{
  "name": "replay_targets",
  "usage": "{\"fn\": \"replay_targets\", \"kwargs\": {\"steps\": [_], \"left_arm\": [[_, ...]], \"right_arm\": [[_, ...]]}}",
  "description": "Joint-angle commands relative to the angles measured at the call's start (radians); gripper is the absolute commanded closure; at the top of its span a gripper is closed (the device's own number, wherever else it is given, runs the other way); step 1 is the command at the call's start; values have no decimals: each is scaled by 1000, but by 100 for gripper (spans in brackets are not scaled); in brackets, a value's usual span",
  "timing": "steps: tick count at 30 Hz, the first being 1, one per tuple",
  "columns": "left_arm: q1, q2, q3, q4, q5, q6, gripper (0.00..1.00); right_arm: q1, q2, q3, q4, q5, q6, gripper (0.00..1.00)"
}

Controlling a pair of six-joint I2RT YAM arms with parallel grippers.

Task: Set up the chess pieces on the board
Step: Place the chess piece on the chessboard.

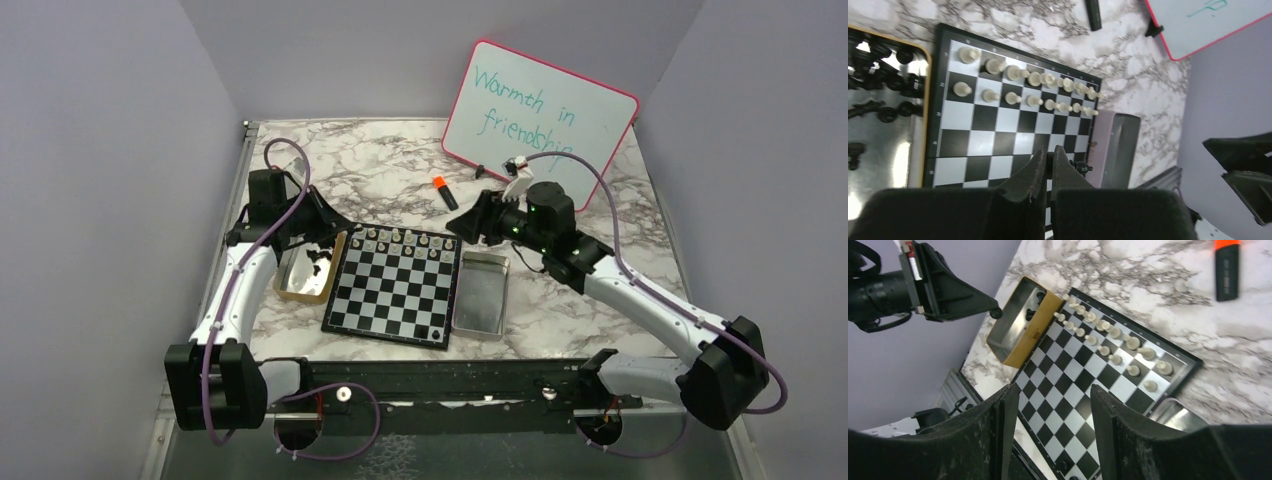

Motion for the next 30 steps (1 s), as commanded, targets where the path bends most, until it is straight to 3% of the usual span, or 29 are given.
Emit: {"fn": "replay_targets", "kwargs": {"steps": [1, 16, 30], "left_arm": [[3, -53, -74, 113, 196, -123, 97], [2, -154, -209, 253, 303, -280, 97], [2, -170, -213, 270, 312, -313, 97]], "right_arm": [[68, 101, 100, 104, 19, 2, 43], [316, 456, 403, 95, 96, -124, 51], [346, 525, 442, 82, 146, -118, 67]]}}
